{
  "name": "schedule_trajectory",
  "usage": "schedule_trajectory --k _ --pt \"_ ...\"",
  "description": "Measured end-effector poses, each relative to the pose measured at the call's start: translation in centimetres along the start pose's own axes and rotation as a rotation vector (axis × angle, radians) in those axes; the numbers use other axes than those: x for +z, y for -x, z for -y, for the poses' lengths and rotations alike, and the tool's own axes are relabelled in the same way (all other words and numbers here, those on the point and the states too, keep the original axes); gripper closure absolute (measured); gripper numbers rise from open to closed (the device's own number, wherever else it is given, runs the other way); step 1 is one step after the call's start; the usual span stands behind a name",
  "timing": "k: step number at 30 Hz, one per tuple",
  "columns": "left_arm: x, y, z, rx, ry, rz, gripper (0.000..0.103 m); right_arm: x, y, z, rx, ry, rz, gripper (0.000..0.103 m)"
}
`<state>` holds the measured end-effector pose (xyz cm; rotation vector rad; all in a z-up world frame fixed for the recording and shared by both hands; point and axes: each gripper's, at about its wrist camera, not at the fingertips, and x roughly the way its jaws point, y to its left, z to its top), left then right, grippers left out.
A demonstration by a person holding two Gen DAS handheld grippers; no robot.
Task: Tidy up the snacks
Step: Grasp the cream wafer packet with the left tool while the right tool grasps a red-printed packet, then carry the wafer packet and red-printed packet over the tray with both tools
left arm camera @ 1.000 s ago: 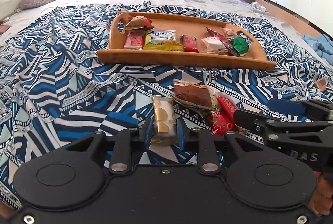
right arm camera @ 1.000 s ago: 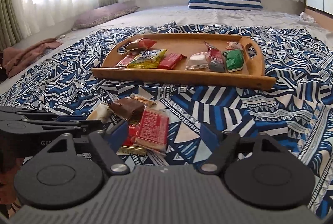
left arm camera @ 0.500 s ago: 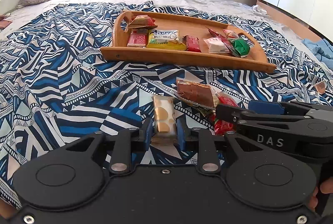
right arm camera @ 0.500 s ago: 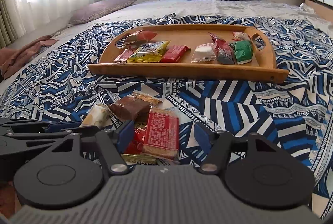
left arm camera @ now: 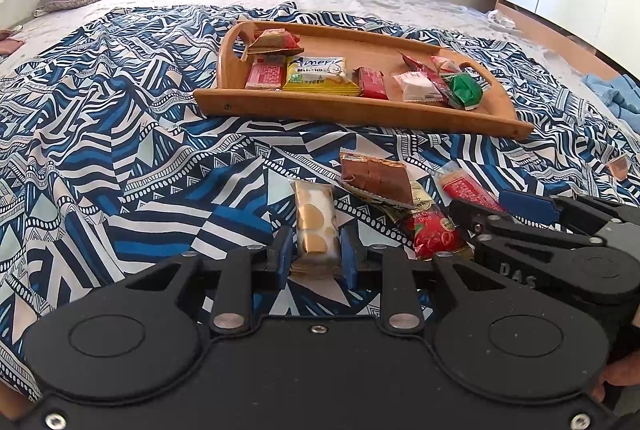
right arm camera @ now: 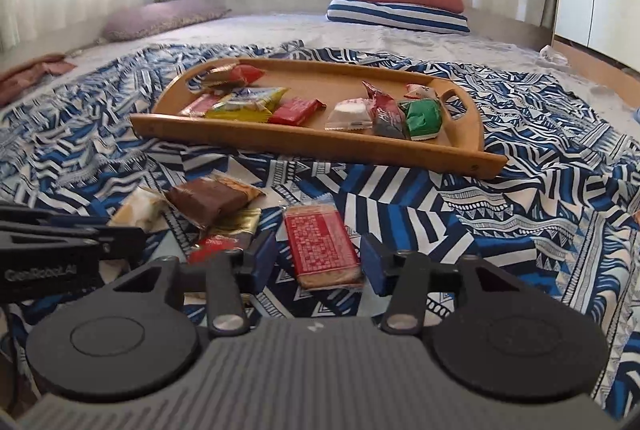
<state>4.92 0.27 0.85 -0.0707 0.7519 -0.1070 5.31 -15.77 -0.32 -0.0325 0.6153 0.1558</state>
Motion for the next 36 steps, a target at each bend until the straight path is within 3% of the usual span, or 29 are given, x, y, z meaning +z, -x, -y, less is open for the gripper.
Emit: schedule_trajectory --k 4,19,23,25,27,29,31,32,36 --pt "0.0 0.0 0.0 0.0 0.0 -0.001 0.078 0.3 0.0 0.4 0.023 -0.033 -0.003 0.037" --pt "-0.2 -0.3 0.7 0.021 -0.03 0.01 0.069 0.3 -1.2 0.3 0.004 -0.024 -0.025 0.033" --pt "-0.1 -0.1 0.7 0.044 -0.029 0.029 0.057 0.6 -1.6 0.2 0.002 -0.005 -0.031 0.033" --pt "0.1 -0.3 0.6 0.052 -0.02 0.029 0.056 0.7 -1.8 0.1 0.003 0.003 -0.034 0.033" --pt "0.3 -0.6 0.3 0.052 -0.004 0.026 0.056 0.7 -1.9 0.1 0.007 0.012 -0.034 0.037" --pt "0.5 -0.8 0.2 0.047 0.007 0.029 0.058 0.6 -1.9 0.1 0.012 0.016 -0.031 0.048" --pt "0.7 -1.0 0.1 0.029 0.014 0.027 0.07 0.6 -1.8 0.1 0.009 0.023 -0.026 0.057" --pt "0.8 -1.0 0.1 0.021 0.018 0.027 0.081 0.5 -1.7 0.0 0.006 0.028 -0.023 0.063" --pt "1.2 -1.2 0.4 0.004 0.024 0.021 0.082 0.6 -1.5 -0.2 0.013 0.052 -0.022 0.064"
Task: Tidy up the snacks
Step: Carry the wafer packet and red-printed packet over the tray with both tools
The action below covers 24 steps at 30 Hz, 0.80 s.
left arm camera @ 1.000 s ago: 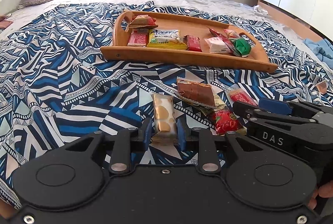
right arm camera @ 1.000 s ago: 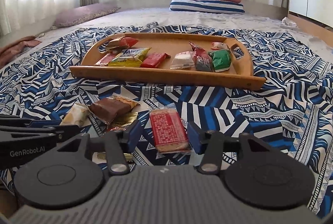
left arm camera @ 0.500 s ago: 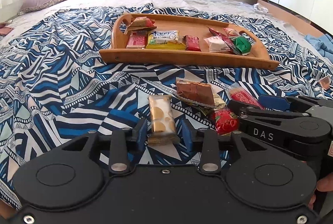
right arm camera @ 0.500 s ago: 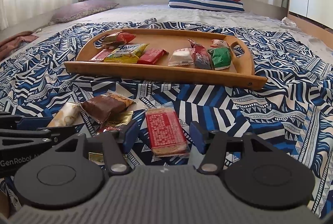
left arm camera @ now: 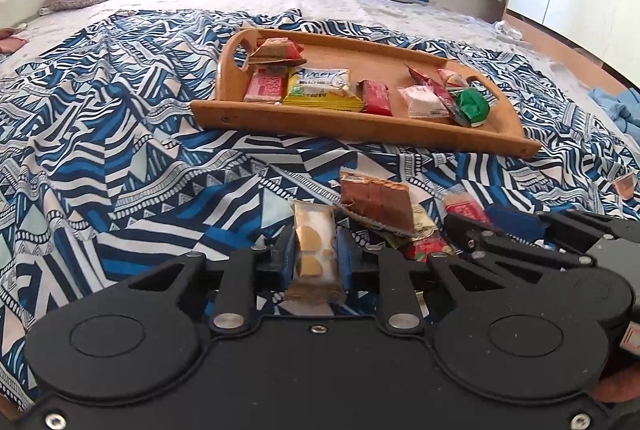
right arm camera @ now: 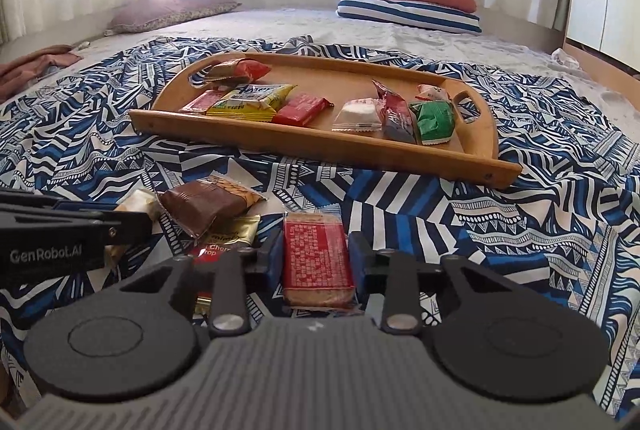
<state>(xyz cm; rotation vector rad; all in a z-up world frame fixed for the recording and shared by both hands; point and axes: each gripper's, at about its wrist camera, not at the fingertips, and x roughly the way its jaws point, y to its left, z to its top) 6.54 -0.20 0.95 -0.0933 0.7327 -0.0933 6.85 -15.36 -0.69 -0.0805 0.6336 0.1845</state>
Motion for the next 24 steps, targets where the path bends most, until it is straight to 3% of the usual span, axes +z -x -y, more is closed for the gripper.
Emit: schedule_trajectory --k 11,24 --pt "1.0 0.7 0.6 -0.031 -0.029 0.01 0.083 1.2 1.6 -0.3 0.009 0.004 0.028 0.065" --pt "4.2 1.6 -0.3 -0.071 -0.011 0.045 0.083 4.0 2.6 2.3 -0.025 -0.071 0.061 0.065"
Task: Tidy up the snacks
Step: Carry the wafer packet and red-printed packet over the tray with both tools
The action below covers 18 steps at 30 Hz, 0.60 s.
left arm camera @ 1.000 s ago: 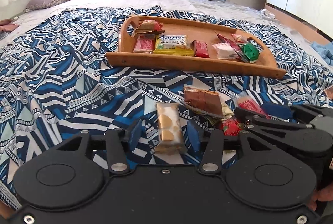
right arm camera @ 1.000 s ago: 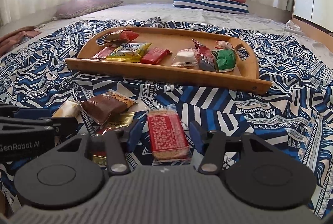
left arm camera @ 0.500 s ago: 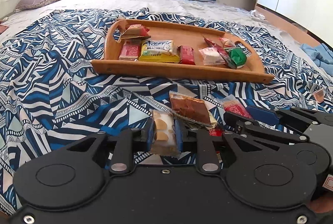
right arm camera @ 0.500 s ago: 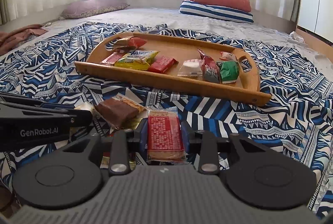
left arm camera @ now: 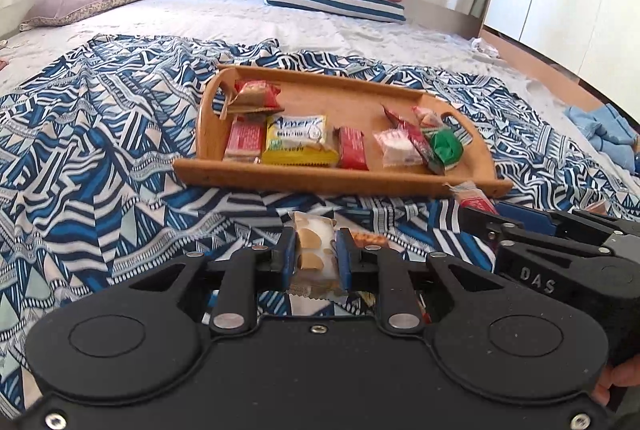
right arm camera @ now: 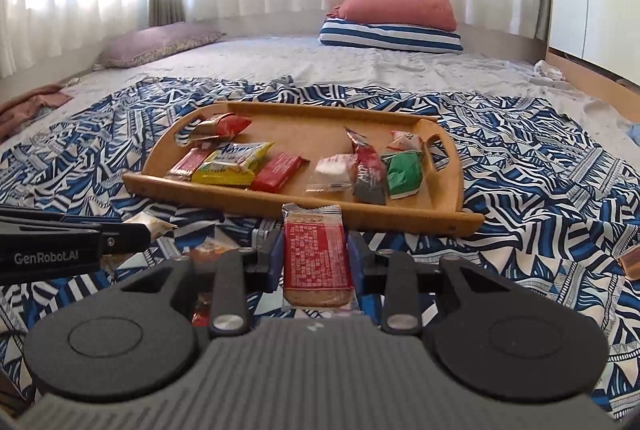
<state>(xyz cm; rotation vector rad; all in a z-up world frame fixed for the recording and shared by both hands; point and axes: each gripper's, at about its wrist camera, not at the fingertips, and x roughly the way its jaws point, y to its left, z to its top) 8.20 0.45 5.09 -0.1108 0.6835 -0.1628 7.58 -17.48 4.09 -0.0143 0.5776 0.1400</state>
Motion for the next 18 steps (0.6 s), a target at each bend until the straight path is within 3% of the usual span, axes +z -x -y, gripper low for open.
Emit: schedule_trajectory --k 18 --pt "10.1 -3.5 -0.5 -0.057 0.016 0.047 0.083 6.6 -4.5 5.5 0.017 -0.186 -0.065 0.065"
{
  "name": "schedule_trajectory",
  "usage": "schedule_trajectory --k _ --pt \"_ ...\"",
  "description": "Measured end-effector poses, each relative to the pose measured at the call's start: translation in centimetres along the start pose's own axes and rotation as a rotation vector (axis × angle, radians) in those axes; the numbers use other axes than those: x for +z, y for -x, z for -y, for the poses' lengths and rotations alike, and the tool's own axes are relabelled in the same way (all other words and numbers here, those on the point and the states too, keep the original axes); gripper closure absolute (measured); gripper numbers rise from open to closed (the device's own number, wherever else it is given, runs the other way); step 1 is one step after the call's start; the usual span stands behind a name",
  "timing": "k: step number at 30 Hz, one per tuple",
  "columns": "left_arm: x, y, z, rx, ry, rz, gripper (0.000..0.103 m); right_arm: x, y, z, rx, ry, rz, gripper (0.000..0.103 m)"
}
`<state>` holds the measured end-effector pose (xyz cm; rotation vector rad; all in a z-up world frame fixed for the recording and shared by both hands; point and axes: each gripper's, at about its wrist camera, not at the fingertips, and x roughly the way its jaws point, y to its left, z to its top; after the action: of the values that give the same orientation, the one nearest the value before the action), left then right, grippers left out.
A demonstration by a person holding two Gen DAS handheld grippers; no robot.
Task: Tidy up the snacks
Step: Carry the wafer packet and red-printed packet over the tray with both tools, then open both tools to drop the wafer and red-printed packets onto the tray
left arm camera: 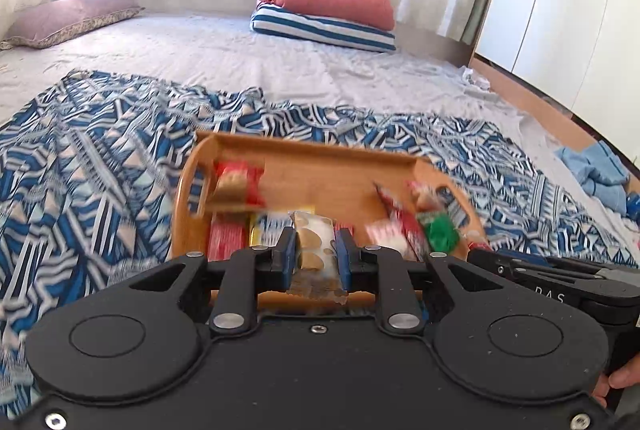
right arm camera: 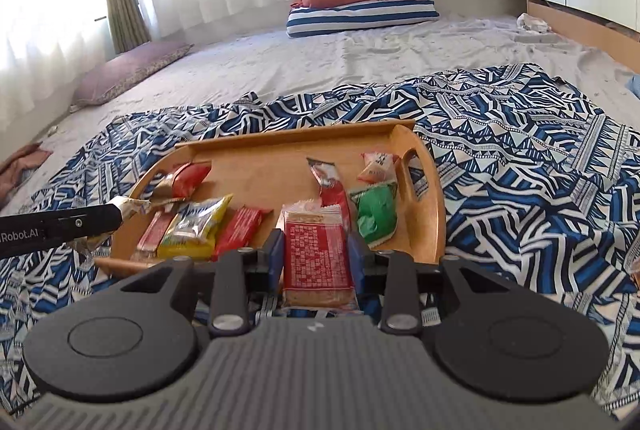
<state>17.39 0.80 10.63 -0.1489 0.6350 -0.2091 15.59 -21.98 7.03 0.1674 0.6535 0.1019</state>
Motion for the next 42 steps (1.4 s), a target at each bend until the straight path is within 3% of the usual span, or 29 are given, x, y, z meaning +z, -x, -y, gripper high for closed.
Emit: schedule_trajectory --k 7,12,16,26,42 --pt "3.6 -3.8 -0.2 -0.025 -0.013 -0.007 0.083 3.6 -3.3 1.6 0.002 -0.041 -0.025 0.065" --pt "5.3 -7.6 -1.1 -0.042 0.026 -0.053 0.083 5.7 -6.5 2.6 0.002 -0.058 -0.061 0.064" --pt "6.1 -10.4 -2.0 -0.023 0.044 -0.074 0.083 7.0 -9.1 3.4 0.004 -0.08 -0.067 0.064" --pt "5.3 -15.7 -3.4 0.031 0.082 -0.123 0.083 8.2 -15.4 3.7 -0.031 -0.04 -0.132 0.064" --pt "4.7 -19.1 -3.2 0.107 0.05 -0.177 0.083 8.4 -19.0 2.8 -0.066 0.04 -0.134 0.064"
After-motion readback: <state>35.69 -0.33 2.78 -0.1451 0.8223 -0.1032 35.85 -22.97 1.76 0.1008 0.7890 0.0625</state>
